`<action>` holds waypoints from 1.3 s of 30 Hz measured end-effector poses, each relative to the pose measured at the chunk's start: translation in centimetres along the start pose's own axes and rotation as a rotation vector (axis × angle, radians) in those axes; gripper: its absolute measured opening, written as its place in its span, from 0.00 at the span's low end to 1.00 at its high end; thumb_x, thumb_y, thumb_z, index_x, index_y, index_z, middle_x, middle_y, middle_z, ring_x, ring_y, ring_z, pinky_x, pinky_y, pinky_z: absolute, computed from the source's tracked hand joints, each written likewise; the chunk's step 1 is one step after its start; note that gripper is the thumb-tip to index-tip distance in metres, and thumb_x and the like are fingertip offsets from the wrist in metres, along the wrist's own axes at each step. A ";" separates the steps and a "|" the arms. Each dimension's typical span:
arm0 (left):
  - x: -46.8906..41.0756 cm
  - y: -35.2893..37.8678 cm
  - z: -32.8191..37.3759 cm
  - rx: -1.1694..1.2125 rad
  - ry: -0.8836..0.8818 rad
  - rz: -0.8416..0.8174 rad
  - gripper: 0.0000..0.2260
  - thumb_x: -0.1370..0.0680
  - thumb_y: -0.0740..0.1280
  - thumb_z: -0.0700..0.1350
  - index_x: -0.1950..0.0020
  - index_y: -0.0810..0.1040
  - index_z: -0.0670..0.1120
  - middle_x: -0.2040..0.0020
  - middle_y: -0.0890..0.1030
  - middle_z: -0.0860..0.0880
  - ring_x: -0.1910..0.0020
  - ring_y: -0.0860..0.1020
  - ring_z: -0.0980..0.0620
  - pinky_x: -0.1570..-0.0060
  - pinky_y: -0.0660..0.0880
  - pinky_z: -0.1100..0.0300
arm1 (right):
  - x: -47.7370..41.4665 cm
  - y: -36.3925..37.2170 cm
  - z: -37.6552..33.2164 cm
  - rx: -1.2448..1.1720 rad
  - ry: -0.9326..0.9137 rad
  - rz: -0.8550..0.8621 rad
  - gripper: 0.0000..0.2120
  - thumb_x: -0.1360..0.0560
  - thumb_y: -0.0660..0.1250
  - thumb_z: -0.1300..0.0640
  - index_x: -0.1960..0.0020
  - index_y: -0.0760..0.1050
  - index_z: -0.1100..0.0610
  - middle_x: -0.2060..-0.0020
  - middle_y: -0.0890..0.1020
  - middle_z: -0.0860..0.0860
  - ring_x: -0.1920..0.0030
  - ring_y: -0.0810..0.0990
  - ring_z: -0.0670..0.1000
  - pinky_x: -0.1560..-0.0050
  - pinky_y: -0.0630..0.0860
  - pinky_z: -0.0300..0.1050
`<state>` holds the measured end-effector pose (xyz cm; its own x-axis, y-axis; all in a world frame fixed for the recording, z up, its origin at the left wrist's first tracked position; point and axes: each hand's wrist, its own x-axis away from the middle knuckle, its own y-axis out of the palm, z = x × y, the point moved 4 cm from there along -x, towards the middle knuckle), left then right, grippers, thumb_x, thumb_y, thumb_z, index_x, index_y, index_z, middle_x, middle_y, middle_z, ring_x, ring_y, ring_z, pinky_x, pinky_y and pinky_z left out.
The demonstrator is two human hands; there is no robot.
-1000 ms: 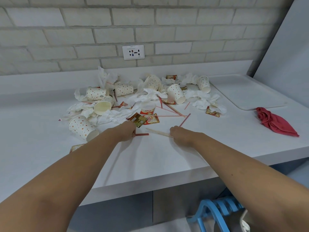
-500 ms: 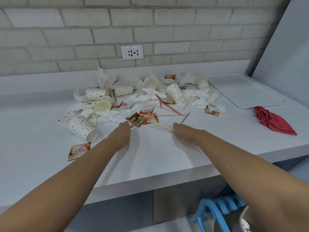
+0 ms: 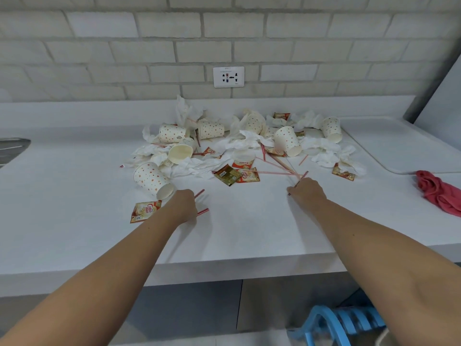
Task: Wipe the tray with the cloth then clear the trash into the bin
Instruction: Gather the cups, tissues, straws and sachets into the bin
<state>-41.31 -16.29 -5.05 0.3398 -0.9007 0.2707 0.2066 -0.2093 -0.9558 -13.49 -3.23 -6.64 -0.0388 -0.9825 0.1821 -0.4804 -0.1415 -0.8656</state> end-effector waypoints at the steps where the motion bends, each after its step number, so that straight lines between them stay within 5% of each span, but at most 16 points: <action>1: -0.1 0.2 0.2 0.017 0.011 -0.016 0.15 0.23 0.61 0.40 0.67 0.61 0.45 0.66 0.64 0.51 0.69 0.64 0.57 0.72 0.59 0.66 | 0.0 0.0 0.0 0.003 0.009 0.006 0.11 0.25 0.62 0.59 0.47 0.75 0.63 0.50 0.78 0.59 0.53 0.77 0.58 0.58 0.72 0.44; 6: 0.4 0.1 1.6 -0.003 0.119 -0.126 0.13 0.24 0.66 0.49 0.47 0.72 0.40 0.60 0.69 0.49 0.58 0.69 0.53 0.69 0.61 0.67 | 0.3 -1.1 1.1 0.062 0.050 -0.002 0.13 0.24 0.58 0.65 0.41 0.73 0.66 0.45 0.78 0.60 0.44 0.78 0.60 0.53 0.72 0.45; 10: 0.5 0.3 2.3 -0.051 0.134 -0.202 0.09 0.24 0.66 0.46 0.48 0.72 0.42 0.61 0.71 0.49 0.63 0.70 0.54 0.69 0.64 0.68 | 0.9 -1.9 2.2 0.101 0.011 -0.049 0.05 0.24 0.60 0.63 0.57 0.70 0.63 0.53 0.76 0.58 0.54 0.75 0.58 0.59 0.69 0.42; 13: 0.9 0.6 3.5 -0.102 0.191 -0.205 0.10 0.22 0.63 0.45 0.44 0.72 0.41 0.56 0.71 0.48 0.57 0.69 0.52 0.65 0.63 0.66 | 1.3 -1.8 2.9 0.094 -0.023 -0.062 0.14 0.24 0.61 0.61 0.67 0.62 0.58 0.63 0.72 0.53 0.59 0.72 0.55 0.70 0.63 0.40; 16: 1.6 1.2 5.4 -0.137 0.262 -0.201 0.11 0.20 0.60 0.44 0.41 0.72 0.40 0.53 0.71 0.48 0.55 0.69 0.53 0.66 0.62 0.67 | 2.1 -1.7 3.4 0.091 -0.047 -0.079 0.15 0.25 0.61 0.61 0.68 0.60 0.57 0.68 0.67 0.50 0.66 0.69 0.51 0.72 0.60 0.39; 19: 2.0 1.9 7.4 -0.138 0.302 -0.165 0.11 0.19 0.58 0.44 0.40 0.73 0.40 0.48 0.76 0.44 0.56 0.69 0.53 0.64 0.63 0.66 | 2.6 -1.4 3.5 0.111 -0.041 -0.092 0.09 0.24 0.59 0.62 0.63 0.66 0.60 0.64 0.70 0.51 0.61 0.73 0.53 0.66 0.65 0.39; 21: 2.1 2.2 8.6 -0.107 0.318 -0.123 0.11 0.19 0.56 0.42 0.40 0.72 0.40 0.45 0.76 0.44 0.56 0.70 0.54 0.60 0.65 0.65 | 3.3 -1.6 3.8 0.161 -0.016 -0.073 0.07 0.23 0.57 0.62 0.51 0.72 0.61 0.55 0.75 0.53 0.51 0.77 0.57 0.57 0.69 0.42; 24: 2.4 2.6 10.7 -0.038 0.339 -0.093 0.10 0.19 0.54 0.39 0.39 0.68 0.41 0.55 0.74 0.48 0.62 0.70 0.55 0.63 0.66 0.65 | 3.6 -1.9 4.7 0.191 -0.021 -0.081 0.11 0.23 0.55 0.62 0.45 0.73 0.61 0.51 0.76 0.55 0.51 0.76 0.56 0.54 0.69 0.44; 26: 2.8 2.6 12.3 0.003 0.372 -0.093 0.10 0.19 0.53 0.37 0.39 0.67 0.40 0.55 0.73 0.46 0.60 0.71 0.54 0.62 0.66 0.65 | 3.6 -2.2 5.4 0.129 -0.059 -0.135 0.07 0.23 0.55 0.59 0.53 0.70 0.60 0.57 0.73 0.53 0.57 0.73 0.54 0.57 0.67 0.43; 30: 2.9 1.5 16.5 0.140 0.421 -0.117 0.11 0.18 0.52 0.39 0.40 0.68 0.37 0.50 0.73 0.42 0.60 0.68 0.53 0.69 0.61 0.66 | 4.4 -3.5 6.9 -0.159 -0.083 -0.240 0.16 0.22 0.56 0.58 0.68 0.61 0.57 0.71 0.66 0.50 0.72 0.63 0.48 0.70 0.59 0.39; 35: 3.5 1.3 22.8 0.448 0.425 -0.188 0.07 0.18 0.53 0.40 0.45 0.68 0.39 0.53 0.76 0.42 0.68 0.67 0.53 0.70 0.64 0.62 | 6.5 -5.8 9.8 -0.410 -0.017 -0.278 0.13 0.24 0.57 0.59 0.67 0.62 0.55 0.74 0.64 0.50 0.75 0.59 0.47 0.76 0.57 0.37; 39: 6.2 3.2 29.0 0.508 0.523 -0.272 0.09 0.18 0.53 0.39 0.42 0.69 0.37 0.47 0.78 0.40 0.55 0.79 0.50 0.62 0.70 0.61 | 8.4 -8.5 14.1 -0.499 0.061 -0.245 0.12 0.25 0.56 0.60 0.67 0.63 0.55 0.75 0.62 0.49 0.76 0.56 0.47 0.76 0.54 0.37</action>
<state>-11.96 -11.55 -3.05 -0.2338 -0.9315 0.2786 0.6584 -0.3625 -0.6596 2.62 -11.99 -4.35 0.0826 -0.9173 0.3895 -0.8377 -0.2756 -0.4715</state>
